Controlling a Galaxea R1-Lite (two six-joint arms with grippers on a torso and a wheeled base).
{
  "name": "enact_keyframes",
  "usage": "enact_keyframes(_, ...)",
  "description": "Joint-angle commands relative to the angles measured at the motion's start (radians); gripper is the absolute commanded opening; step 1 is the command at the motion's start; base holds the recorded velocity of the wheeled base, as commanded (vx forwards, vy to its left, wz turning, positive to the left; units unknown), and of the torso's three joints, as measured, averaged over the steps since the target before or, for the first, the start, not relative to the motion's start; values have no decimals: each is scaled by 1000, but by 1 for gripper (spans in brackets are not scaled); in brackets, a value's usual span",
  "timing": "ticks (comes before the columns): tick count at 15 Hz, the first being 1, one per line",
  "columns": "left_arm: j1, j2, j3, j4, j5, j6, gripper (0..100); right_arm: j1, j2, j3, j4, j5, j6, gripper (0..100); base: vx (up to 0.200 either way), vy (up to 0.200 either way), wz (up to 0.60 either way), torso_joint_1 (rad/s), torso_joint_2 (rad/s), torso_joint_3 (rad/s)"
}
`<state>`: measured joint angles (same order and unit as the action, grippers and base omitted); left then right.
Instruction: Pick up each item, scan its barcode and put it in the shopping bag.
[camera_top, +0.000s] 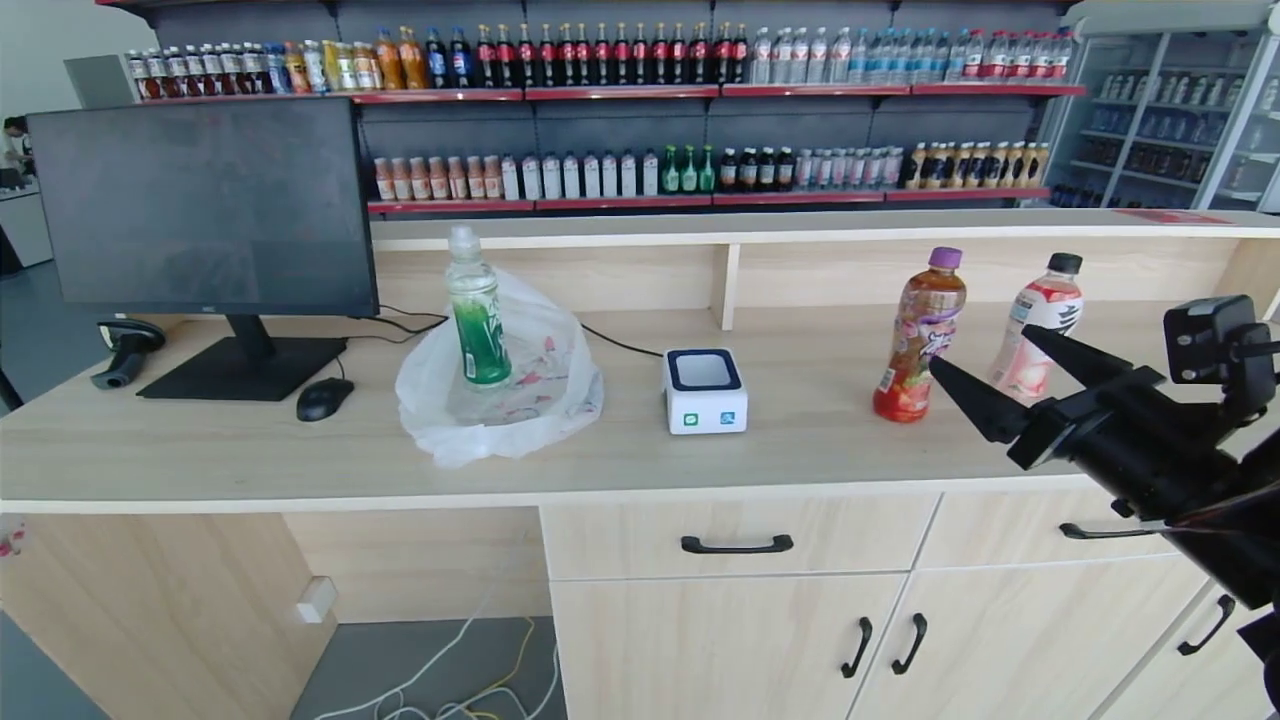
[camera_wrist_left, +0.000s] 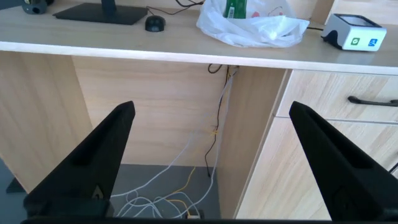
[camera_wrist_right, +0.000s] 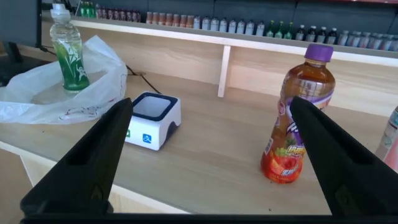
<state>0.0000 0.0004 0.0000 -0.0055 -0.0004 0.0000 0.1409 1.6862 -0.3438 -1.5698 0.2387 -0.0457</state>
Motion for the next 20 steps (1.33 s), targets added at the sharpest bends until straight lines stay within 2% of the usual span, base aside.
enact_keyframes(1,0,0,0,-1,0,0,100,0,9,6,-1,1,0,100,0,-200,0,2,2,2)
enact_keyframes(12,2,1,0,2,2,-6,100,57,27,72,-1,1,0,100,0,-200,0,4,1,0)
enact_keyframes(14,0,0,0,-1,0,-9,100,59,30,72,-1,1,0,100,200,-200,0,5,5,2)
enact_keyframes(20,0,0,0,-1,0,-5,100,65,30,86,-1,1,0,100,0,0,0,0,0,0)
